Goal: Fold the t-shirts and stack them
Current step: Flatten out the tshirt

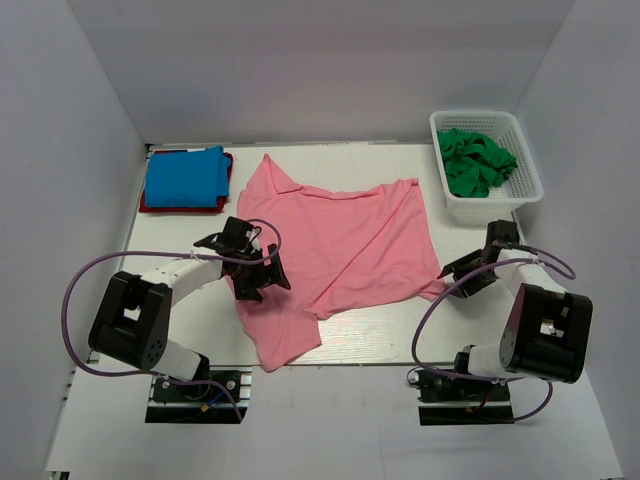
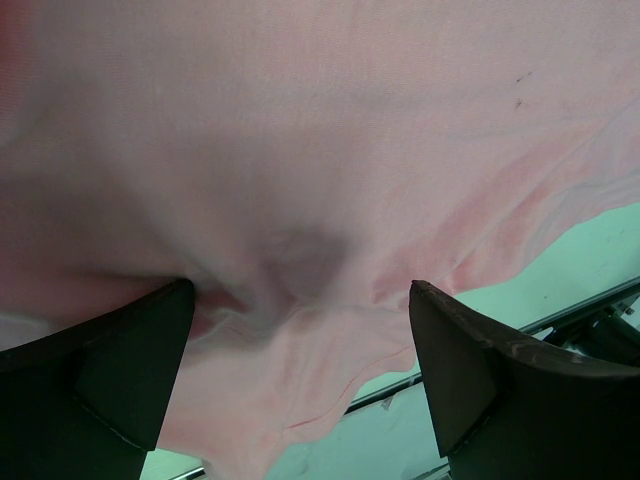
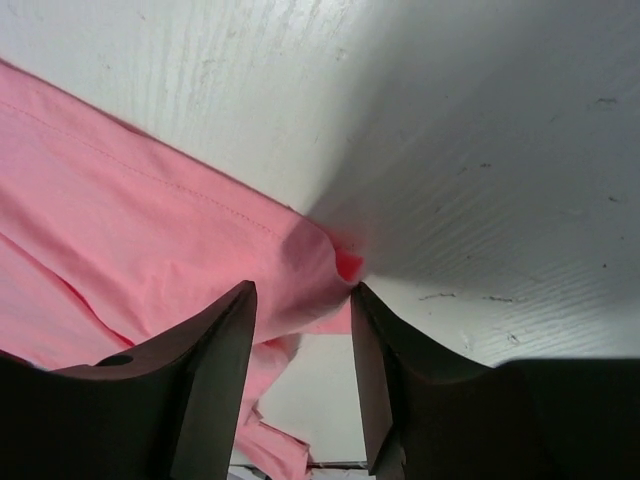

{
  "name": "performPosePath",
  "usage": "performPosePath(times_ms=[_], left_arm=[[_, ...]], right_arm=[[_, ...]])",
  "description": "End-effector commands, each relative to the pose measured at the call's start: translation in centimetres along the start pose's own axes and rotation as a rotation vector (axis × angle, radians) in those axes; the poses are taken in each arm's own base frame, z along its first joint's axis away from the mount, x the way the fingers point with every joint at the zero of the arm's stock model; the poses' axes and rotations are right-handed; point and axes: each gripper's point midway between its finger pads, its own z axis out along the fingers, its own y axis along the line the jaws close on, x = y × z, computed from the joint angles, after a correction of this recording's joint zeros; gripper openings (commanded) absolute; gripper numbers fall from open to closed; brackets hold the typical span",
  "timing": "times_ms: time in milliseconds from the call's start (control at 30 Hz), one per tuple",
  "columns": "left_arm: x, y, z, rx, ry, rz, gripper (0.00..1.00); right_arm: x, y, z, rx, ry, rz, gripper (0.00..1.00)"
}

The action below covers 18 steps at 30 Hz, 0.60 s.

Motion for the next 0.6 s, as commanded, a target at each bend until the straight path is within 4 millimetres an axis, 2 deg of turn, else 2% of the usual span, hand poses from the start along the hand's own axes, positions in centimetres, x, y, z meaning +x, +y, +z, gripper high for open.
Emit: performPosePath(times_ms=[0,67,200,233,267,333,433,500,567], left_arm=[[0.6,2.2,1.2,-0.079,0.012,0.02,0.99],[0.6,2.2,1.2,-0.079,0.012,0.02,0.99],[0.9,2.5,1.3,-0.084,0.019,0.017,0.99],[0.9,2.5,1.3,-0.084,0.019,0.017,0.99],[0.9,2.5,1.3,-0.084,0.019,0.017,0.99],[0.8,2.6,1.3,-0.092,0.014,0.017,0.99],[0.8,2.6,1.3,-0.092,0.014,0.017,0.99],[0.8,2.6,1.3,-0.092,0.014,0.017,0.99],[1.2,2.8,1.4,-0.097,0.022,0.015,0.99]], right_arm=[[0.0,-0.5,0.7,0.012,0.0,0.023,0.48],[0.1,-1.2,1.0,0.024,-0.012,0.034,0.48],[-0.1,-1.1,1.3,0.012,-0.019,0.048,0.47],[0.0,-1.0,1.4,0.007,-0.009,0.044,0.41],[0.0,-0.9,1.3,0.002,-0.003,0.041,0.24],[0.1,-0.6,1.2,-0.013,-0.003,0.031,0.0],[-0.4,0.2,-0.1,-0.036,-0.027,-0.012,0.0],[-1.4,0.9,-1.6,-0.044,-0.076,-0.069,0.0],[-2.9,3.4,-4.8,-0.102,-0.157,-0.151,0.0]])
